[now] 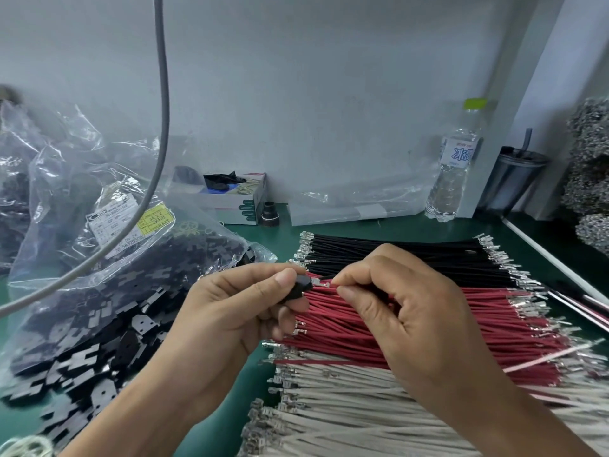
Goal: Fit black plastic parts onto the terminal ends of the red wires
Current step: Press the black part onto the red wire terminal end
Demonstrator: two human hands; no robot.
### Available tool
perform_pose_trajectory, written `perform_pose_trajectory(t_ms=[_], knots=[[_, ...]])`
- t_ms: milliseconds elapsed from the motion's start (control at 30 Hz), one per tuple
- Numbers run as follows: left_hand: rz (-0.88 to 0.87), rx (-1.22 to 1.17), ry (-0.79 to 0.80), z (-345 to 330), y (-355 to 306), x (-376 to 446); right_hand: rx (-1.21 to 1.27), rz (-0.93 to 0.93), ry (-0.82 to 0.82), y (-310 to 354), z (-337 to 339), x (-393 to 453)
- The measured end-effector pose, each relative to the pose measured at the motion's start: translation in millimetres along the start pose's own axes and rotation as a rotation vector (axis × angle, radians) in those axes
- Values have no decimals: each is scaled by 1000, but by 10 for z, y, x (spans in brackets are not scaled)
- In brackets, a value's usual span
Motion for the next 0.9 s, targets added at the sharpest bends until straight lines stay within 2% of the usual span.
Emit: perform_pose_trajectory(t_ms=[67, 200, 333, 433, 567, 633, 733, 900], knots=[[14, -2, 8, 5, 7, 4, -70, 79, -5, 38, 17, 7], [52, 28, -1, 24, 9, 2, -371, 304, -14, 91, 54, -6], [107, 39, 8, -9, 29, -23, -523, 418, 8, 186, -18, -34], [77, 74, -26, -62, 9, -50, -489, 363, 17, 179, -60, -32], [-268, 417, -106, -104, -119, -87, -298, 174, 64, 74, -64, -31], [-358, 498, -81, -117, -155, -108, -182, 97, 66, 28, -66, -34], [-309, 428, -28, -113, -155, -115, -110, 35, 48, -28, -30, -28], [-248, 349, -78, -139, -125, -110, -182, 69, 39, -9, -19, -20]])
Point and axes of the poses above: each hand's wrist, its own x-axis towards the middle knuckle, its own z-axis out of the back of the hand, y = z × x, the point moved 3 cm from there along x, towards the middle knuckle, and after that the axes turned 5 degrees about -y, right-handed, at the moved point
